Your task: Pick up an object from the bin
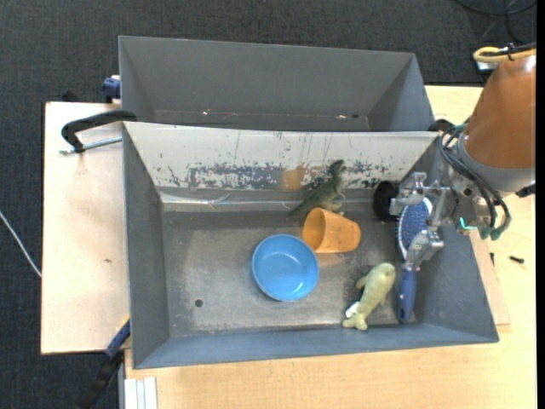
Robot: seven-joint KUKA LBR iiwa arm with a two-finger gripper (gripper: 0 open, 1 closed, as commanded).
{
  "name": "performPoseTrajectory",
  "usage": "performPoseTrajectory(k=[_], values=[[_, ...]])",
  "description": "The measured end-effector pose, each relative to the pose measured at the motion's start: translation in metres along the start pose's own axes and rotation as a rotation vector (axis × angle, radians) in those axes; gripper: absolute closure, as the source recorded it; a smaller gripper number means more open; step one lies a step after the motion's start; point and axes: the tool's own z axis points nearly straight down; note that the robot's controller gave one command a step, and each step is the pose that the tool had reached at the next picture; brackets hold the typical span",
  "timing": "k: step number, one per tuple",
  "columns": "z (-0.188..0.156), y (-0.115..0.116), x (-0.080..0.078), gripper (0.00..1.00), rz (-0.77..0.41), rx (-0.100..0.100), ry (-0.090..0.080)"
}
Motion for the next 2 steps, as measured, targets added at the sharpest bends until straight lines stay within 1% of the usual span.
performPoseTrajectory(k=[1,2], values=[[0.095,-0.022,0.013,0.0,-0.029,0.0,0.001],[0.159,-0.018,0.027,0.0,-0.273,0.001,-0.008]])
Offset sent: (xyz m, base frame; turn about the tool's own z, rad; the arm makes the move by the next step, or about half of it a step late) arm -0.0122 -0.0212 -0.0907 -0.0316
